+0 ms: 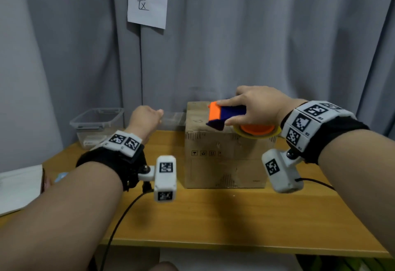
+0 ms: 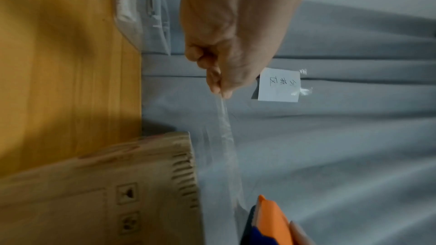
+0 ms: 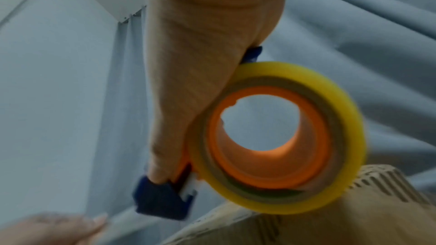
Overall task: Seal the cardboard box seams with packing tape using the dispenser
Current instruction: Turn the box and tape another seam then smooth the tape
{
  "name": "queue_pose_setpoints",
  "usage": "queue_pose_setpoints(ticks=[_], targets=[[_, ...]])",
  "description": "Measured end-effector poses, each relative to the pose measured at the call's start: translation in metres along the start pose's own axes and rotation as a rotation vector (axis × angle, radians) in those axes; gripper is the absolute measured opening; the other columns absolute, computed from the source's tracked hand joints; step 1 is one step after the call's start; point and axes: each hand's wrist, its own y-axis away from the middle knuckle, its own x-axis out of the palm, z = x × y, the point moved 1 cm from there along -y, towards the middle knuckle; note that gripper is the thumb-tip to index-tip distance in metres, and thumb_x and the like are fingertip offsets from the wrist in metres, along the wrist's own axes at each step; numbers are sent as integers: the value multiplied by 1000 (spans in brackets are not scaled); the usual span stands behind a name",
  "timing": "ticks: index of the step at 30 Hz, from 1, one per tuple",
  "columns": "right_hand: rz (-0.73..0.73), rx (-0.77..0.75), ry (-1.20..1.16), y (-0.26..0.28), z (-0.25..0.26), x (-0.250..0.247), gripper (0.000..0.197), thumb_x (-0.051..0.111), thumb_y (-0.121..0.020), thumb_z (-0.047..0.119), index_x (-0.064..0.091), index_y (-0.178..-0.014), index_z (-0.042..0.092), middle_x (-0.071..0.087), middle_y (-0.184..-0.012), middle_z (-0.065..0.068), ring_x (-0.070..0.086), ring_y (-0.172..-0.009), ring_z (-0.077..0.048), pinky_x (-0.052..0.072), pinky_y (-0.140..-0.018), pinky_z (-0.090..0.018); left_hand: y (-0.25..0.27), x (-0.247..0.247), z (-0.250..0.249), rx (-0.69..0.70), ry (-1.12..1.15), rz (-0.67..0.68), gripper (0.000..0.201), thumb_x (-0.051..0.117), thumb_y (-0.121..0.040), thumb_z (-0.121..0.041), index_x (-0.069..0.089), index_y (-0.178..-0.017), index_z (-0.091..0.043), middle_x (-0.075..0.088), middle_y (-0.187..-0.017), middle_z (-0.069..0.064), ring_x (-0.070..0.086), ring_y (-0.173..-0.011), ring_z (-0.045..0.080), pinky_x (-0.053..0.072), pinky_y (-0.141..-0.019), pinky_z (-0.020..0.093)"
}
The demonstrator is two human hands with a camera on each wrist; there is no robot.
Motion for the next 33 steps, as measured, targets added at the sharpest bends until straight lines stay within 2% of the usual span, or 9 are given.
queue_pose_setpoints(ticks=[4, 8, 12, 15, 18, 21, 25, 29, 33], targets=[[74, -40, 58, -7, 6, -4, 54, 47, -86, 65, 39, -137, 49, 42, -92, 8, 42, -83, -13, 34, -64, -27, 9, 9, 12, -21, 48, 22, 36, 62, -89, -27, 54, -57, -10, 57, -64, 5, 58, -78, 27, 41, -73, 28], [157, -35, -45, -19, 9, 2, 50, 53, -86, 60, 47, -133, 45, 40, -76, 22, 44, -76, -8, 32, -55, -23, 9, 13, 22, -24, 98, 21, 37, 68, -83, -33, 59, -67, -1, 60, -74, 14, 56, -75, 25, 46, -75, 35], [205, -52, -53, -29, 15, 11, 50, 53, -85, 60, 49, -133, 44, 49, -84, 19, 50, -80, -10, 37, -60, -25, 8, 18, 29, -43, 77, 14, 37, 71, -81, -35, 60, -71, -1, 58, -75, 13, 54, -73, 24, 50, -81, 41], [227, -40, -62, -34, 17, 10, 49, 55, -84, 60, 51, -130, 44, 58, -95, 13, 55, -85, -13, 43, -67, -28, 6, 19, 27, -57, 58, -1, 41, 69, -82, -32, 51, -58, -5, 52, -61, 8, 51, -65, 25, 49, -76, 37], [245, -24, -83, -37, 17, 4, 48, 58, -84, 58, 54, -129, 43, 64, -101, 11, 57, -88, -13, 45, -70, -28, 4, 20, 23, -56, 61, -9, 40, 69, -83, -30, 46, -56, -12, 52, -65, 7, 52, -72, 25, 49, -81, 37], [278, -19, -97, -39, 19, -1, 47, 60, -84, 54, 55, -129, 40, 63, -103, 10, 56, -90, -12, 43, -74, -27, 3, 21, 22, -70, 58, 5, 37, 68, -84, -29, 47, -58, -13, 51, -64, 2, 53, -78, 25, 48, -86, 38], [323, -14, -121, -41, 22, -2, 48, 60, -85, 51, 54, -131, 37, 62, -110, 8, 56, -96, -13, 45, -84, -29, 3, 22, 25, -65, 75, -2, 28, 69, -83, -28, 60, -75, -3, 60, -81, 8, 56, -84, 26, 49, -90, 39], [358, -8, -143, -42, 25, -2, 48, 60, -87, 49, 53, -132, 36, 60, -108, 9, 54, -95, -12, 42, -82, -27, 5, 23, 30, -97, 60, 8, 35, 69, -84, -29, 50, -60, -12, 53, -65, 1, 56, -79, 26, 48, -86, 37], [376, -1, -152, -44, 24, -2, 48, 59, -87, 48, 53, -133, 34, 56, -102, 11, 51, -89, -9, 37, -78, -25, 6, 28, 35, -128, 52, 26, 32, 68, -84, -31, 53, -65, -11, 56, -70, 2, 57, -82, 27, 49, -87, 36]])
